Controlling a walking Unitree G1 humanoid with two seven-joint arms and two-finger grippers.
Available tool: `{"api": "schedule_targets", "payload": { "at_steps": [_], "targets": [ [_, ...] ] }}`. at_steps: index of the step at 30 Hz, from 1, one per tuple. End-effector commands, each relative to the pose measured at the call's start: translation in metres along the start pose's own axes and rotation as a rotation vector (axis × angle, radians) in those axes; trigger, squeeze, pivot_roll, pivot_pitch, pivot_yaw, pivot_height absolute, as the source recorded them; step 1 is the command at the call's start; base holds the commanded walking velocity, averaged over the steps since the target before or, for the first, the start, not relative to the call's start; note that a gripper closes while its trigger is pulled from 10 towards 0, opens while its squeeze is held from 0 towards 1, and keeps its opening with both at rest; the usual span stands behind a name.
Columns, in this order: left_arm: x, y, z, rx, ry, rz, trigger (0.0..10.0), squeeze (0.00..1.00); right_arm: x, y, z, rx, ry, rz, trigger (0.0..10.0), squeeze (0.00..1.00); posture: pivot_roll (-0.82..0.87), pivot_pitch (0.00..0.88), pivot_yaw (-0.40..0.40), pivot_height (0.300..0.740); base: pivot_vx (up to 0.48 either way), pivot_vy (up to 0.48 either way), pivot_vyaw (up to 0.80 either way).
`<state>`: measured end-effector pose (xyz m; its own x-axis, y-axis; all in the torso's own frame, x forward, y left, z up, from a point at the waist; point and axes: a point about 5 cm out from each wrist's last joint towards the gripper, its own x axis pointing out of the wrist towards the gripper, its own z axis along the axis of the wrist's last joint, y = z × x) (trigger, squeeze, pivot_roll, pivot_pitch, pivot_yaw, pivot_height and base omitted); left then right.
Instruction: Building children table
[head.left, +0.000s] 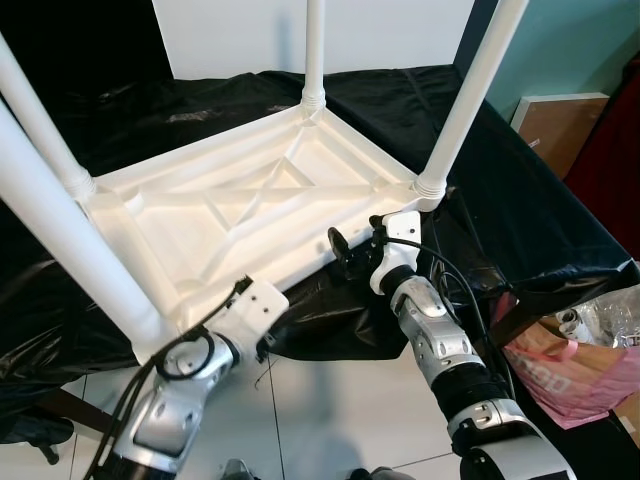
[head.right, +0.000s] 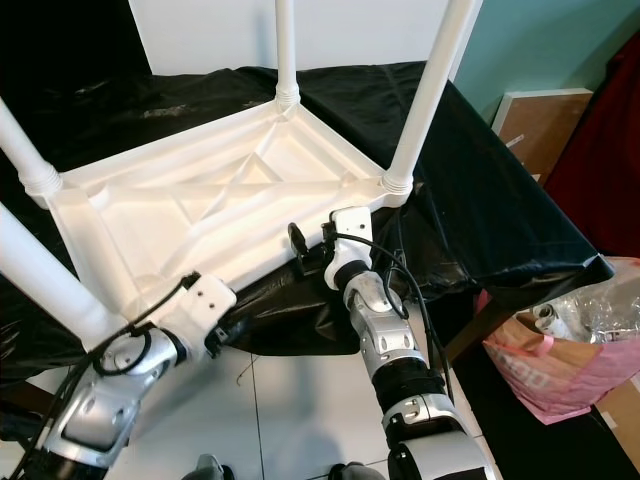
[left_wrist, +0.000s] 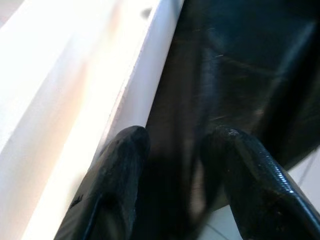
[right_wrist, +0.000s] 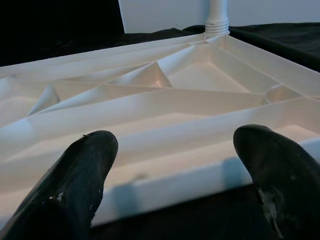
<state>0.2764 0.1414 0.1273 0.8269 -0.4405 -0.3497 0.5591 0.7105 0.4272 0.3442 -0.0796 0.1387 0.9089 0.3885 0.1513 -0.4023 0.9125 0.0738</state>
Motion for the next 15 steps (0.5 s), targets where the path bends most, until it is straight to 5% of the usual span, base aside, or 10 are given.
{"api": "schedule_targets", "payload": {
  "at_steps": [1, 7, 15],
  "targets": [
    [0.000, 0.024, -0.006, 0.038, 0.034, 0.172, 10.0, 0.00, 0.000, 0.000, -0.003, 0.007, 0.006, -0.001, 10.0, 0.00, 0.11, 0.065, -0.089, 0.740, 0.000, 0.000, 0.00],
    [0.009, 0.053, -0.003, 0.051, 0.023, 0.271, 10.0, 0.00, 0.000, 0.000, -0.004, 0.010, 0.006, -0.005, 10.0, 0.00, 0.10, 0.062, -0.086, 0.740, 0.000, 0.000, 0.00],
    [-0.021, 0.033, 0.026, -0.176, -0.178, 0.154, 10.0, 0.00, -0.001, -0.010, -0.004, 0.002, 0.010, -0.027, 10.0, 0.00, 0.12, 0.059, -0.103, 0.740, 0.000, 0.000, 0.00]
  ]
}}
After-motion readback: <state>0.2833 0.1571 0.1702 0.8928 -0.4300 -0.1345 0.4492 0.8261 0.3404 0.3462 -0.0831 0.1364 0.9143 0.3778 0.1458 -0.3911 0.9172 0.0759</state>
